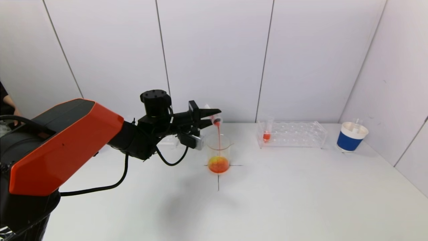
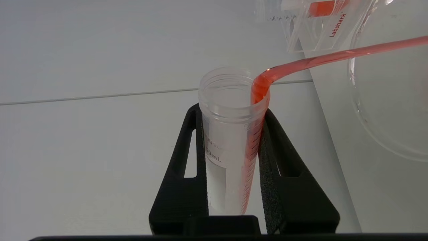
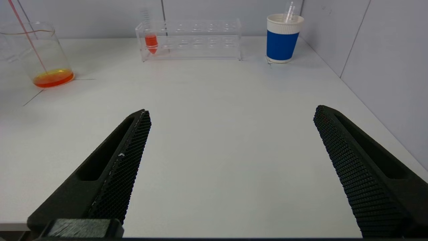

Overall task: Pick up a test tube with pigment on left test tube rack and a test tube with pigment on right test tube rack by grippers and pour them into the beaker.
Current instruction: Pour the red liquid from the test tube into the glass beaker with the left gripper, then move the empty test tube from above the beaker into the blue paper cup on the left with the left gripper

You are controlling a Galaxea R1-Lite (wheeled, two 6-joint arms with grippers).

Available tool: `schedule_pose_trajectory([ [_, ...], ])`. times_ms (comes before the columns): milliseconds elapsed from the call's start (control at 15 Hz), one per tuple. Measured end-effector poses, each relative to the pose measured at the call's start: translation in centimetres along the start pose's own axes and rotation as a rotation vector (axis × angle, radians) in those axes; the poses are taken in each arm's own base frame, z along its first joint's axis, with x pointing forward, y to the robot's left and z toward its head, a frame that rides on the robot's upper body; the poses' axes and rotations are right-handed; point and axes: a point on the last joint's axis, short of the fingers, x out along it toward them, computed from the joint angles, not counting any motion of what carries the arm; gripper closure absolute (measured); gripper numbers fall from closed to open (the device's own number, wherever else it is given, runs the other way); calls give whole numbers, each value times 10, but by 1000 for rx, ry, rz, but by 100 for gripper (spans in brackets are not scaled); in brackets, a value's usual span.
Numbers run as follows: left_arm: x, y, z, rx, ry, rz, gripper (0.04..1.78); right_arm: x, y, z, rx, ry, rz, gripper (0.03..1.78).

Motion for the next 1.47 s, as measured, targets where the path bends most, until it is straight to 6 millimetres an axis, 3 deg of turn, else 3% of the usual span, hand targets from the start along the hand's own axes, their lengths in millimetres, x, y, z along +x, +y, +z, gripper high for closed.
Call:
schedule_pose_trajectory([
  [1467, -3, 4, -4, 198, -24, 13, 137, 0, 0, 0, 0, 0, 0, 4],
])
